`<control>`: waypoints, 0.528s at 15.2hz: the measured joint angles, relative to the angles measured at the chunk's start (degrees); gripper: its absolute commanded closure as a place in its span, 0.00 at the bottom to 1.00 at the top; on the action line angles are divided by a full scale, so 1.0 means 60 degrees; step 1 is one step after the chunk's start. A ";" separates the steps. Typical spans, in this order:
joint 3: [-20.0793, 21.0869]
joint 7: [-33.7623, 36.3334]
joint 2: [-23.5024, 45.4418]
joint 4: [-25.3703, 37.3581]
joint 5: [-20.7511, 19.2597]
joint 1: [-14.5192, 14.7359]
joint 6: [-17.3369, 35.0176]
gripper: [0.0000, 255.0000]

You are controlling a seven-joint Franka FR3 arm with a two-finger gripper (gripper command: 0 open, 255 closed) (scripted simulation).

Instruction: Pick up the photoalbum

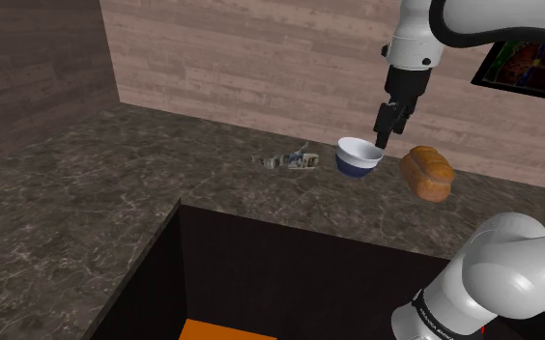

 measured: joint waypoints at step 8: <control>-0.1374 -0.2197 0.0960 -0.0381 -0.0444 0.0161 0.1857 0.00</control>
